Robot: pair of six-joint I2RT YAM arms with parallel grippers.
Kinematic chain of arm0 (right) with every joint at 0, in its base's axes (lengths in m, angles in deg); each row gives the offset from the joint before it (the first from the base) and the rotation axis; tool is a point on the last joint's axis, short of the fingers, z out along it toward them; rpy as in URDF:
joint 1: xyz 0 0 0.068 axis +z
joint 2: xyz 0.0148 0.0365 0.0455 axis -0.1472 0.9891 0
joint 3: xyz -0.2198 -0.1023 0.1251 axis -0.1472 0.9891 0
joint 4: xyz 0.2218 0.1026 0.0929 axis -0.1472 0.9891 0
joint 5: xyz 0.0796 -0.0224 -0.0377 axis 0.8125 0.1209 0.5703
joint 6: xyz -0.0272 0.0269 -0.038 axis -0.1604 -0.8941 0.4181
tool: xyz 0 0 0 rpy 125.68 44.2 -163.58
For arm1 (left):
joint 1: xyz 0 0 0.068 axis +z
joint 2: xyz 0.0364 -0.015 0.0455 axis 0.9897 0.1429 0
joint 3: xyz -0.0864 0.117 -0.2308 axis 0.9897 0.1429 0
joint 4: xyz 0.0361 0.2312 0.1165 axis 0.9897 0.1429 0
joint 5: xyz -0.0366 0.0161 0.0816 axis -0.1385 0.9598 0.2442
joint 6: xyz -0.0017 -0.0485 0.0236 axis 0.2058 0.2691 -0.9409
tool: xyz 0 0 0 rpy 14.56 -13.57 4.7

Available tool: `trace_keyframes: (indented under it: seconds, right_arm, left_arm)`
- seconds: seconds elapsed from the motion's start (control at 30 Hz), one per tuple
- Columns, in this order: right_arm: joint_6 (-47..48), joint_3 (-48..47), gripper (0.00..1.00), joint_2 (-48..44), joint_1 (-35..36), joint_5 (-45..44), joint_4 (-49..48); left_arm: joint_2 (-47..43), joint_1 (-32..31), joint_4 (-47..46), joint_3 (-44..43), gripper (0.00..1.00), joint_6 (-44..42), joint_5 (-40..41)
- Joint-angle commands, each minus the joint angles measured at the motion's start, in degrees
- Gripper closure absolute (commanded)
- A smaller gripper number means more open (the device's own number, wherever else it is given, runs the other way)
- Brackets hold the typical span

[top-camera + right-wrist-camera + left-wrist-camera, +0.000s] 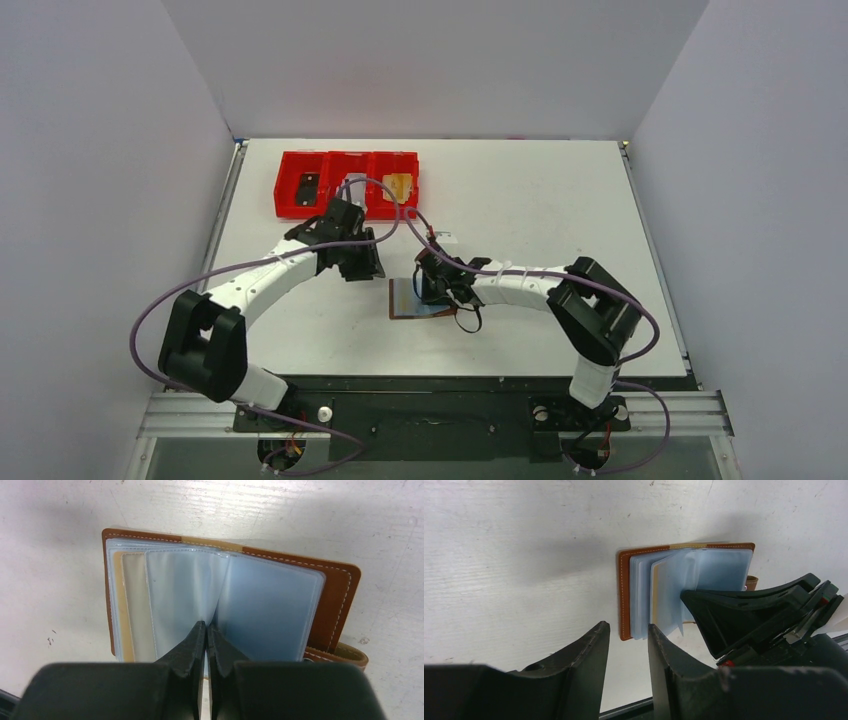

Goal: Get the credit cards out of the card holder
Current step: Remove the credit card from the card holder.

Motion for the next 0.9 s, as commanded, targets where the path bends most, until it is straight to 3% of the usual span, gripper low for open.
trace_keyframes:
  seconds: [0.0, 0.27, 0.87]
  right_arm:
    - [0.7, 4.03, 1.0, -1.23, -1.75, 2.33, -1.82]
    - [0.02, 8.15, 1.0, -1.3, -3.99, 9.52, -8.89]
    - [-0.41, 10.94, 1.0, -1.43, -5.45, 11.59, -12.28]
  left_arm:
    - [2.0, -1.54, -4.34, -0.19, 0.7, 1.74, -2.22]
    - [6.29, -5.18, -6.51, -0.88, 0.81, 3.37, -2.49]
    - [11.16, -8.98, -8.14, -1.55, 0.98, 4.98, -1.33]
